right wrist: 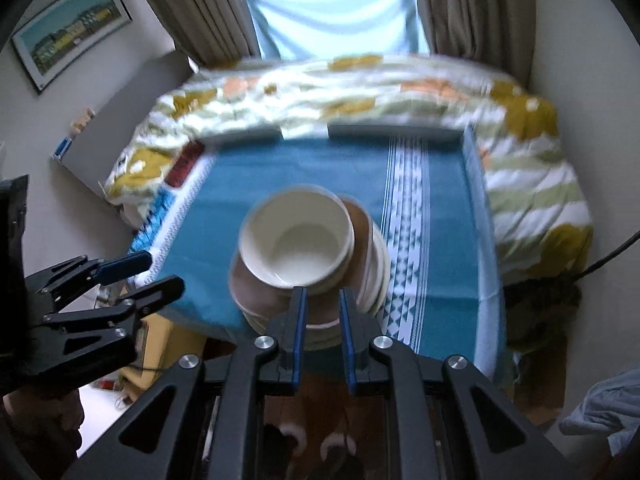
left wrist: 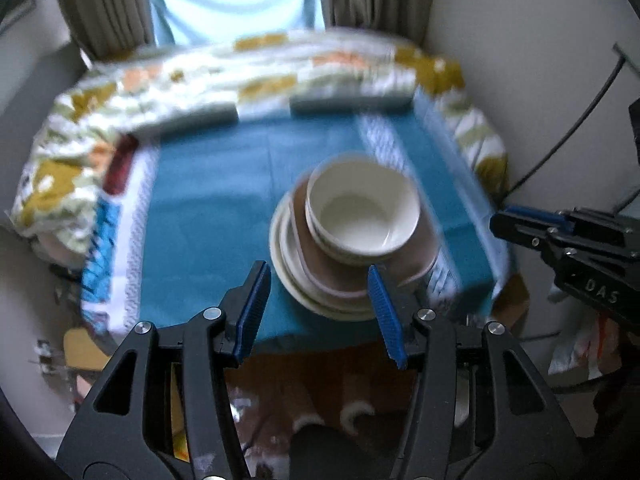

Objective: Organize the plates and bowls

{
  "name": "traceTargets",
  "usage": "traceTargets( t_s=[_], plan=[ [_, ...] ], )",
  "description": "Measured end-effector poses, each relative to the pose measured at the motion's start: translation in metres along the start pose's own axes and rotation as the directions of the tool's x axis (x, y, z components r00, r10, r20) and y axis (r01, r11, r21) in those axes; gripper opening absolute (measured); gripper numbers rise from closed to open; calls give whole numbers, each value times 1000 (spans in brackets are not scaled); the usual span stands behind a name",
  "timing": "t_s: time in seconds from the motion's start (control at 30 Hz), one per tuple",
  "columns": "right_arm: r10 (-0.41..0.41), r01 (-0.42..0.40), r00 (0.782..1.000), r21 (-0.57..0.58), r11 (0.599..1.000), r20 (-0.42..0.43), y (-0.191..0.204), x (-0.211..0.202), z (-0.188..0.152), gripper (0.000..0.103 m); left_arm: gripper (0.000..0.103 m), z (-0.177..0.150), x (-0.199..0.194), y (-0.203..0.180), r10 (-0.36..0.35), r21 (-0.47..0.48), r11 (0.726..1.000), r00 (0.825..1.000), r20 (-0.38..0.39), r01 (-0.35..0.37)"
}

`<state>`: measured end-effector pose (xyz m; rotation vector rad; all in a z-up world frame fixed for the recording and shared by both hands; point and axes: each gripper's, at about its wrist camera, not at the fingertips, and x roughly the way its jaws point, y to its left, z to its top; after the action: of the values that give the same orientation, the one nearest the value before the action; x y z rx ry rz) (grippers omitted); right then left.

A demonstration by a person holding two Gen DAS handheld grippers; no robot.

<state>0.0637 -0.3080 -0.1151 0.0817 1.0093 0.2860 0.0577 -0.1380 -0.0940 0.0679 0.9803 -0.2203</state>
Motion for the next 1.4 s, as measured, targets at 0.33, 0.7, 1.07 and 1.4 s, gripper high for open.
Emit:
traceTargets(
  t_s=[0.33,0.7,1.07,1.4],
  plan=[
    [-96,96,953,13,995,289,47,-104,10,91,101,8,-141,18,41,-24,999,893,449,-33],
    [-216,202,862,79,976,458,67,-125,-3,102,103,-13,-158,31,108,-27,993,830,547,-112],
    [-251,239,845,86,967,471,70,-122,-12,102,103,-20,-158,42,108,-37,994,820,562,-105],
    [-256,244,838,89,966,482,74,-122,-10,102,103,-20,-157,41,112,-34,993,818,564,-113]
  ],
)
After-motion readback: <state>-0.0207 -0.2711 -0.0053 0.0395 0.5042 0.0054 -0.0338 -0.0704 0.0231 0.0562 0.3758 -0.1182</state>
